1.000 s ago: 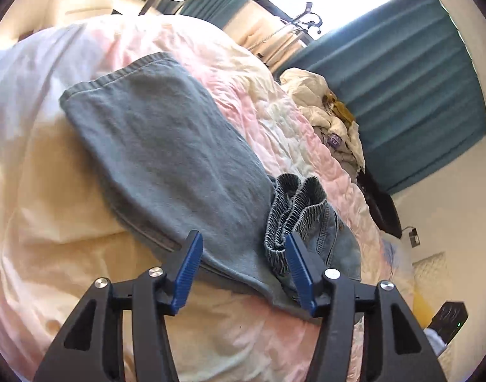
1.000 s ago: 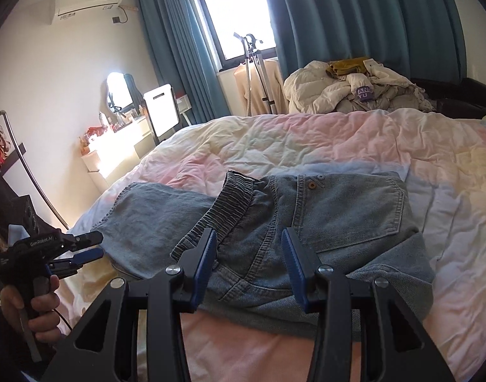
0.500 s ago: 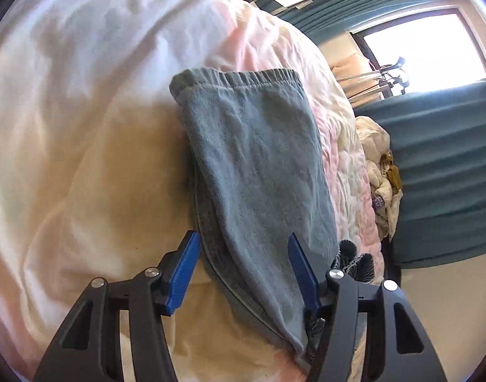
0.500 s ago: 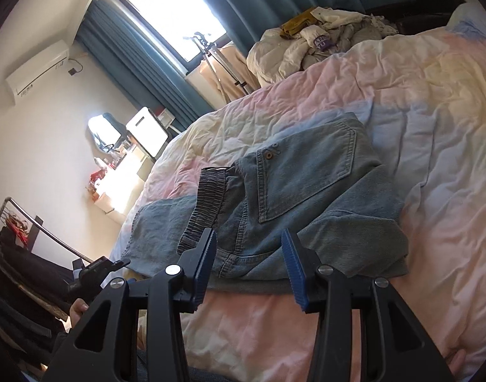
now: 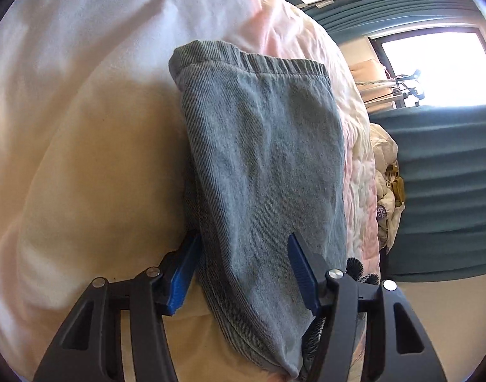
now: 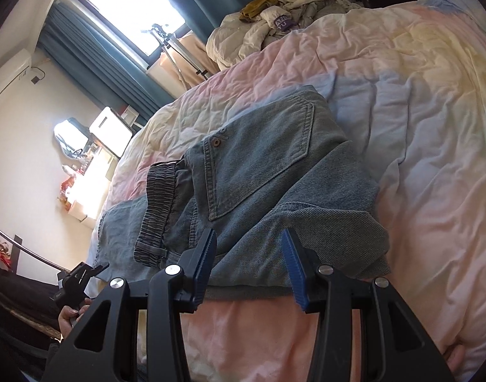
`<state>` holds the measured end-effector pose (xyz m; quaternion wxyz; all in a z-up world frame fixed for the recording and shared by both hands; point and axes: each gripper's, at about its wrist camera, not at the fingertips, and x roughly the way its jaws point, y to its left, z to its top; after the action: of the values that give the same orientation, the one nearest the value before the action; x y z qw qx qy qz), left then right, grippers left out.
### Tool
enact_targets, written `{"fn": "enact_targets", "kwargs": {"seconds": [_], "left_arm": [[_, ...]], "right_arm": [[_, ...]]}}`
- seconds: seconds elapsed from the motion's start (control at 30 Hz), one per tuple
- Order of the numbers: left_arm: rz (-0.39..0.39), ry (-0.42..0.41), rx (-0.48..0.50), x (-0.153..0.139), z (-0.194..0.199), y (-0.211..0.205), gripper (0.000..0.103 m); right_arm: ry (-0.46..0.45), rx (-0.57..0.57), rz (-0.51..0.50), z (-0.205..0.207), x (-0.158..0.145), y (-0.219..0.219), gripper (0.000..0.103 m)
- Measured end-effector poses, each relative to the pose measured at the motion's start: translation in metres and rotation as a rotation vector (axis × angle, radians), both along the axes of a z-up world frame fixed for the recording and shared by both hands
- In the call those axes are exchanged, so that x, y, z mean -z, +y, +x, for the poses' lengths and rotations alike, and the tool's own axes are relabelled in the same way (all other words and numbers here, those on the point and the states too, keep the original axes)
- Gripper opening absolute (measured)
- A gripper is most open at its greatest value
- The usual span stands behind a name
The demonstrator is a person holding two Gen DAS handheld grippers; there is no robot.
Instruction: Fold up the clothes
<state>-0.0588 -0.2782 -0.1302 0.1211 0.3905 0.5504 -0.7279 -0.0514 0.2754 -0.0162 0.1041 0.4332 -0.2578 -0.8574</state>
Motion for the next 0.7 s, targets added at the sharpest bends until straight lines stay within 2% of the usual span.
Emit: {"fn": "enact_targets", "kwargs": {"seconds": [0.1, 0.27, 0.33, 0.47, 0.53, 0.7], "left_arm": [[0.046, -0.008, -0.032, 0.005, 0.01, 0.0, 0.058], [0.062, -0.003, -0.032, 0.006, 0.008, 0.0, 0.058], [0.111, 0.039, -0.031, 0.008, 0.004, -0.002, 0.058], [0.246, 0.225, -0.074, 0.009, 0.004, -0.011, 0.058], [0.262, 0.274, -0.091, 0.007, 0.002, -0.017, 0.058], [0.24, 0.297, -0.051, 0.004, -0.015, -0.019, 0.055]], "right_arm": [[-0.013, -0.001, -0.002, -0.001, 0.003, -0.001, 0.043], [-0.019, -0.01, -0.001, -0.002, 0.006, -0.005, 0.043], [-0.019, -0.014, 0.003, -0.003, 0.006, -0.007, 0.043], [-0.019, -0.006, 0.011, -0.003, 0.006, -0.007, 0.043], [-0.019, 0.004, 0.01, -0.003, 0.006, -0.005, 0.043], [-0.026, 0.025, 0.02, -0.004, 0.009, -0.001, 0.043]]}}
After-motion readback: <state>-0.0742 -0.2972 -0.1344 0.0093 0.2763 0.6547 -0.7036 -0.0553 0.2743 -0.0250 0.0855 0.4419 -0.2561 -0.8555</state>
